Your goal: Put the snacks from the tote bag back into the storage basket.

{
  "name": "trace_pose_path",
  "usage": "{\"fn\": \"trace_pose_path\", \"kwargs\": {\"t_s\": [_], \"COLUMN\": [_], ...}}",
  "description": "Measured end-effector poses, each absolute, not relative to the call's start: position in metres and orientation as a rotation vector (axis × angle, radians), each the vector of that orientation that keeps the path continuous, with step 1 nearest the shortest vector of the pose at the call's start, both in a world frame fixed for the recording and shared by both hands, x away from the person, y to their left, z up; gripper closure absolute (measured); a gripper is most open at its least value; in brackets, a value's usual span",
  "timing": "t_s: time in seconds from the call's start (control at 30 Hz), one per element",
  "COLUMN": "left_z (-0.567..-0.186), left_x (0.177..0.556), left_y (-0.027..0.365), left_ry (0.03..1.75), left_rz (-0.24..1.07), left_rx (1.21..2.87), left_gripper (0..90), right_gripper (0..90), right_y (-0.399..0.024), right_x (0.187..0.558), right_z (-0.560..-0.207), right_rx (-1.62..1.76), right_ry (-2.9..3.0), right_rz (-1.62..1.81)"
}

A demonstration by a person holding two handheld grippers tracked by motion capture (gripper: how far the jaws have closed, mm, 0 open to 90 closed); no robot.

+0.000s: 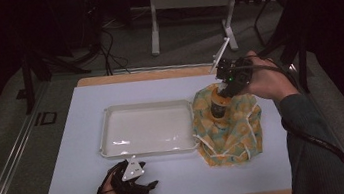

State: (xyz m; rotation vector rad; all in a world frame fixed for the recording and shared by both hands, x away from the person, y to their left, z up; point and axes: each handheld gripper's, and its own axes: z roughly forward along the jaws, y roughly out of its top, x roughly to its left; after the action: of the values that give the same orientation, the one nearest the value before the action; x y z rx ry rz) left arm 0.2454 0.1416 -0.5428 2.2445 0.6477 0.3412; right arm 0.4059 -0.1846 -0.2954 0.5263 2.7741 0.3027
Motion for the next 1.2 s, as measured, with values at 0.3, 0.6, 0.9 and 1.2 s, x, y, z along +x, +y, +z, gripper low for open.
{"fn": "trace_pose_path", "kwargs": {"t_s": [0.3,0.6,0.9,1.2], "left_z": [-0.543,-0.543,-0.543,-0.542], "left_x": [0.245,0.246,0.246,0.246], "left_y": [0.142,0.142,0.142,0.143], "left_ry": [0.646,0.647,0.646,0.645], "left_rz": [0.344,0.337,0.336,0.330], "left_rx": [2.245,2.242,2.240,2.236], "left_gripper": [23.9,24.0,24.0,24.1], "right_gripper": [58.8,58.7,58.7,58.7], "right_y": [-0.175,-0.168,-0.159,-0.149], "right_x": [0.403,0.402,0.400,0.398], "right_z": [-0.289,-0.284,-0.282,-0.281], "right_rx": [0.495,0.472,0.452,0.413], "right_ry": [2.769,2.756,2.763,2.772], "right_rz": [0.298,0.343,0.367,0.357]}}
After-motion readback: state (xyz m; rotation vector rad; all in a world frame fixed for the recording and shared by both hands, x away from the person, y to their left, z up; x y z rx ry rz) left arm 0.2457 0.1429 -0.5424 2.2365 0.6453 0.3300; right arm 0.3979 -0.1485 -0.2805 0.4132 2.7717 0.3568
